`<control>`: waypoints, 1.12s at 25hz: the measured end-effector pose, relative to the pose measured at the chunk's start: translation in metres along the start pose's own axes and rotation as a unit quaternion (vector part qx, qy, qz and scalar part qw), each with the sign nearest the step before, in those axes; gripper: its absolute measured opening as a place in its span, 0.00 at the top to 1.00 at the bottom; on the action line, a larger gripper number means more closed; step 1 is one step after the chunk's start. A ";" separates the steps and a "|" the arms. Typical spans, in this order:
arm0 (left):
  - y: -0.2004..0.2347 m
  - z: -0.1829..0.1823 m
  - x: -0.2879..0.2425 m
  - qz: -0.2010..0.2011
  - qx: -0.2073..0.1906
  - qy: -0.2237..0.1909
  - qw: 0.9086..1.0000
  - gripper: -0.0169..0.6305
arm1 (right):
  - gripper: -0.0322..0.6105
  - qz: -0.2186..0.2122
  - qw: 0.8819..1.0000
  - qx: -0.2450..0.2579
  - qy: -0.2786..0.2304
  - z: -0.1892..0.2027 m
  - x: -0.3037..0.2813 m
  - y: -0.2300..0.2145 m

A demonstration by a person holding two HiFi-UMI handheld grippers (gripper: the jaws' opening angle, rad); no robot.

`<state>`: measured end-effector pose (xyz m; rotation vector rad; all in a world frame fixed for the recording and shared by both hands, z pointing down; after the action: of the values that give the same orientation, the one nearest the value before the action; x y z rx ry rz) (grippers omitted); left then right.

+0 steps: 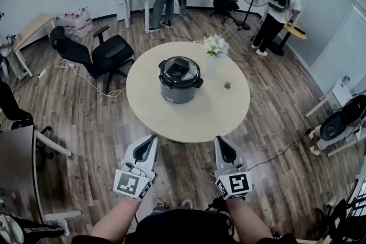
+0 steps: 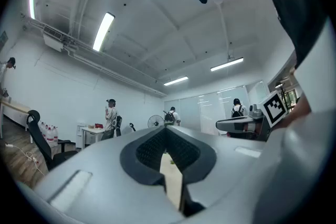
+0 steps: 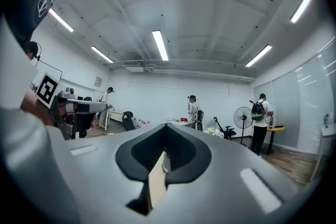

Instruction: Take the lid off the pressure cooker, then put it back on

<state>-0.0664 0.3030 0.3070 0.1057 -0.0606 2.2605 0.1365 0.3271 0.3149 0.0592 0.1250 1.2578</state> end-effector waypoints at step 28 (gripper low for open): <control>-0.015 0.017 0.004 0.009 0.052 -0.001 0.999 0.54 | 0.02 -0.059 0.997 -0.025 -0.034 -0.001 0.007 -0.008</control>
<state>-0.0564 0.3146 0.3248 0.1642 0.0546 2.2818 0.1460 0.3311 0.3127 0.0501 0.0367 1.1386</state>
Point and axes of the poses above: the fingertips, and each gripper's own axes: x backward along the fingers, y to its left, z out of its underside, the point moved 1 cm from there along x, backward along the fingers, and after that the axes turned 4 degrees about y, right-handed, at the moved point
